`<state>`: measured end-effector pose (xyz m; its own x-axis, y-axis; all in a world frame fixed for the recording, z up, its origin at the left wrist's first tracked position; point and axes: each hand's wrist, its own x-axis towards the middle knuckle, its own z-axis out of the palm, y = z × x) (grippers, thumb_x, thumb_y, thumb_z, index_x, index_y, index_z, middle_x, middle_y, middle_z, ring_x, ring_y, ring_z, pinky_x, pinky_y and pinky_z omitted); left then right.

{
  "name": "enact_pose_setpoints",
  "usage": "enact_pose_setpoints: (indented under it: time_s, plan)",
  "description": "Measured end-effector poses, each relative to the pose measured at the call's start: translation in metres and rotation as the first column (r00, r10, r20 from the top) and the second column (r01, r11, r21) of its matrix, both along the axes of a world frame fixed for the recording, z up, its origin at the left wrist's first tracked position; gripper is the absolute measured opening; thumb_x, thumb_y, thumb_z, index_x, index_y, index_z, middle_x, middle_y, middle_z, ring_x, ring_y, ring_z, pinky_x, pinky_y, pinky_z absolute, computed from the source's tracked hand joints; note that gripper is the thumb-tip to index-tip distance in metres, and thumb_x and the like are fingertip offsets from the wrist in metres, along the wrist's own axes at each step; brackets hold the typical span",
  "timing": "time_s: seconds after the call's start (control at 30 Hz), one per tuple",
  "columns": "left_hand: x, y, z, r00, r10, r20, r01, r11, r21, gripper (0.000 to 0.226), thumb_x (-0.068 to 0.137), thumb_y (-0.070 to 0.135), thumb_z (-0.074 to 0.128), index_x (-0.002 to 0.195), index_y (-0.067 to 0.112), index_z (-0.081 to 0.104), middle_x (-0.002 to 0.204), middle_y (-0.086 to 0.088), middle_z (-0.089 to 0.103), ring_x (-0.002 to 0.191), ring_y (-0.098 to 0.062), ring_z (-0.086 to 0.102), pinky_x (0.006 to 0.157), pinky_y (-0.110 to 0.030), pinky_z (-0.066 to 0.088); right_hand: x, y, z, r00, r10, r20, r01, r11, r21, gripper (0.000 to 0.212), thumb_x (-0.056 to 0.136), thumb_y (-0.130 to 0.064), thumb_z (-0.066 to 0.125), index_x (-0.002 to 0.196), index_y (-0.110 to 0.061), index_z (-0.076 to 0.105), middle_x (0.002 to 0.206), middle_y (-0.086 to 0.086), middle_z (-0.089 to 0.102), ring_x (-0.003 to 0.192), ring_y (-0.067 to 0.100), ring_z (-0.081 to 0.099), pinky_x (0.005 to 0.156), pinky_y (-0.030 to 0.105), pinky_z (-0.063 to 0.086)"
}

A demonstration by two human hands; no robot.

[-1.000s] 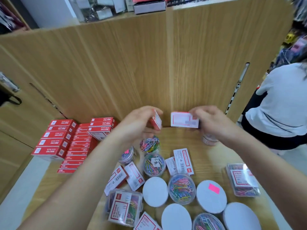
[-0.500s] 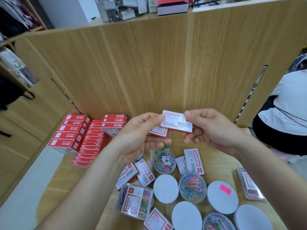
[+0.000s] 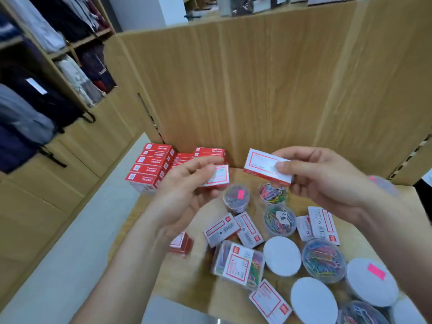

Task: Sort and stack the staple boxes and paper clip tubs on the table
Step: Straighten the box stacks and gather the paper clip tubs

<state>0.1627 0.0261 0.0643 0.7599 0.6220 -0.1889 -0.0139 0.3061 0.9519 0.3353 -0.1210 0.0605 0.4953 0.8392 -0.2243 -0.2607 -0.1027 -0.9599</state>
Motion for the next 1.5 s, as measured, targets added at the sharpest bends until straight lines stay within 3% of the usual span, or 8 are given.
enact_pose_setpoints:
  time_s: [0.23,0.33,0.67,0.83,1.17,1.27,1.43,1.5]
  plan:
    - [-0.088,0.057,0.004,0.977,0.198,-0.076,-0.19,0.976,0.104,0.034,0.082,-0.004,0.048,0.071,0.016,0.073,0.071,-0.001,0.066,0.058,-0.01,0.058,0.051,-0.022,0.05,-0.059,0.053,0.003,0.923,0.138,0.36,-0.106,0.989,-0.106,0.013,0.082,-0.004,0.07,0.093,-0.011,0.072,0.083,0.007,0.075,0.059,0.004,0.061,0.05,0.013,0.043]
    - [-0.111,0.072,-0.013,0.939,0.271,-0.213,-0.226,0.95,0.215,0.02,0.078,0.018,0.06,0.061,0.019,0.07,0.061,0.005,0.059,0.052,-0.009,0.048,0.047,-0.021,0.037,-0.087,0.084,-0.009,0.836,0.237,0.495,-0.149,0.966,-0.213,0.01,0.081,-0.006,0.071,0.087,-0.013,0.073,0.078,0.007,0.072,0.065,0.014,0.06,0.06,0.029,0.048]
    - [-0.127,0.122,-0.086,0.816,0.156,-0.557,0.321,0.679,0.66,0.022,0.077,0.044,0.068,0.099,0.043,0.069,0.048,0.01,0.046,0.051,-0.006,0.043,0.052,-0.024,0.035,-0.152,0.153,-0.05,0.385,0.377,0.842,0.084,0.895,-0.439,0.015,0.07,-0.022,0.073,0.084,-0.027,0.072,0.081,-0.007,0.07,0.083,0.016,0.065,0.07,0.028,0.051]
    - [-0.121,0.125,-0.096,0.744,0.244,-0.622,0.455,0.497,0.739,0.023,0.082,0.048,0.06,0.083,0.026,0.067,0.056,0.005,0.049,0.067,-0.017,0.054,0.055,-0.028,0.039,-0.156,0.16,-0.068,0.367,0.386,0.846,0.136,0.878,-0.46,0.02,0.07,-0.019,0.072,0.075,-0.025,0.054,0.082,-0.003,0.064,0.079,0.021,0.06,0.061,0.028,0.038]
    - [-0.121,0.125,-0.1,0.796,0.239,-0.555,0.498,0.262,0.827,0.032,0.092,0.045,0.05,0.068,0.027,0.041,0.075,0.006,0.044,0.081,-0.026,0.058,0.06,-0.031,0.036,-0.151,0.154,-0.057,0.636,0.37,0.677,0.097,0.832,-0.546,0.027,0.07,-0.015,0.076,0.086,-0.018,0.055,0.076,-0.007,0.062,0.081,0.018,0.063,0.068,0.028,0.048]
    - [-0.128,0.131,-0.101,0.823,0.208,-0.528,0.454,0.317,0.833,0.022,0.092,0.045,0.051,0.09,0.026,0.061,0.077,0.01,0.053,0.082,-0.018,0.058,0.066,-0.033,0.045,-0.149,0.135,-0.04,0.603,0.402,0.689,0.11,0.813,-0.571,0.032,0.073,-0.024,0.076,0.09,-0.024,0.05,0.084,-0.008,0.059,0.081,0.014,0.059,0.07,0.03,0.047]
    - [-0.146,0.135,-0.092,0.865,-0.062,-0.498,0.326,0.824,0.464,0.026,0.094,0.027,0.051,0.113,0.041,0.061,0.092,0.009,0.063,0.09,-0.01,0.059,0.082,-0.031,0.046,-0.17,0.11,-0.027,0.44,0.608,0.661,0.049,0.719,-0.694,0.038,0.075,-0.041,0.072,0.108,-0.031,0.055,0.102,-0.01,0.061,0.093,0.012,0.057,0.083,0.03,0.048]
    - [-0.154,0.127,-0.088,0.874,-0.164,-0.457,0.329,0.892,0.309,0.042,0.092,0.009,0.053,0.123,0.038,0.057,0.091,0.007,0.058,0.088,-0.011,0.059,0.08,-0.025,0.045,-0.179,0.112,-0.035,0.357,0.669,0.652,0.071,0.677,-0.733,0.048,0.077,-0.04,0.07,0.119,-0.027,0.053,0.113,-0.004,0.062,0.102,0.018,0.057,0.086,0.032,0.047]
